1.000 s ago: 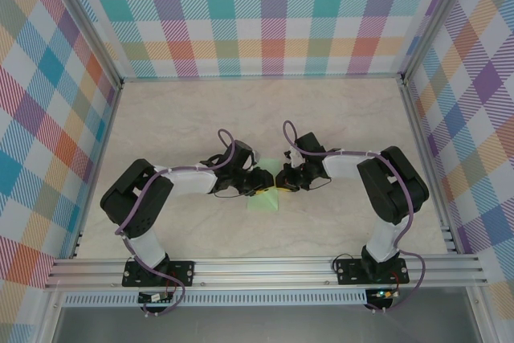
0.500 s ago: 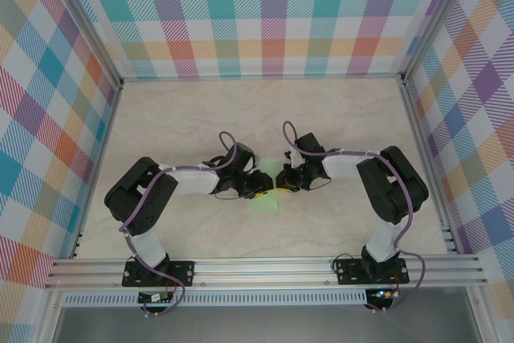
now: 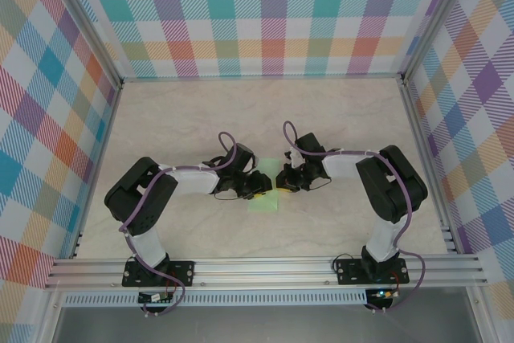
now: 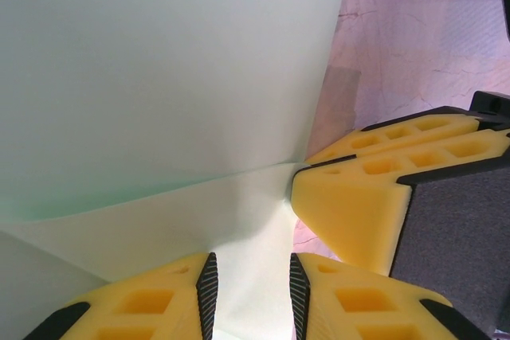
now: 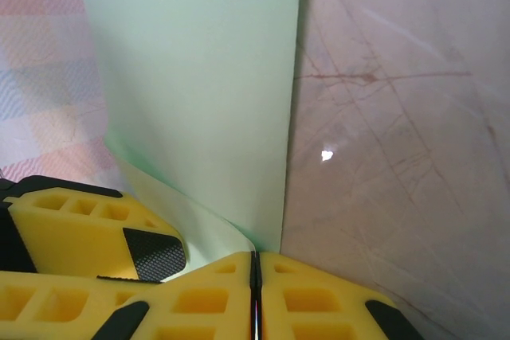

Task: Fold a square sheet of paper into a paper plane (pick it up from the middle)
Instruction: Fold the triangle a second time at the center of the table.

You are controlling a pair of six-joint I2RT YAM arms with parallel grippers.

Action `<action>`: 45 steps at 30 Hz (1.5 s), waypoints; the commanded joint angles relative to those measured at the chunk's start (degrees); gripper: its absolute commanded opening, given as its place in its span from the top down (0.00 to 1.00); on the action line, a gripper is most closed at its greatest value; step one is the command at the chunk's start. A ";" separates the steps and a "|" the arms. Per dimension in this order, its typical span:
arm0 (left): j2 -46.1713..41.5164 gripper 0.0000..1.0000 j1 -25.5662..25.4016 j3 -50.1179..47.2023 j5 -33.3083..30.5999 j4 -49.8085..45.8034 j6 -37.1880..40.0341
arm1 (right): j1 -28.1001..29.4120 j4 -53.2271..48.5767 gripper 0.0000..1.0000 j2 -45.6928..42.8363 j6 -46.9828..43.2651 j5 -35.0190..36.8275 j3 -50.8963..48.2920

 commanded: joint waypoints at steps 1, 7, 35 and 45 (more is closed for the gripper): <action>-0.18 0.68 -0.49 0.93 -1.46 -2.63 1.07 | 0.09 1.26 0.90 0.64 -0.44 -0.76 0.50; -0.81 0.68 -0.49 0.66 -2.00 -3.17 1.16 | 0.08 1.41 0.90 0.37 -0.64 -0.71 0.45; 1.26 0.70 -0.51 1.27 -2.34 -4.94 1.41 | 1.46 -6.47 0.84 -9.00 0.22 7.87 1.06; 1.33 0.71 -0.50 1.53 -2.60 -5.51 1.39 | 3.25 -4.38 0.87 -1.83 0.85 4.25 3.62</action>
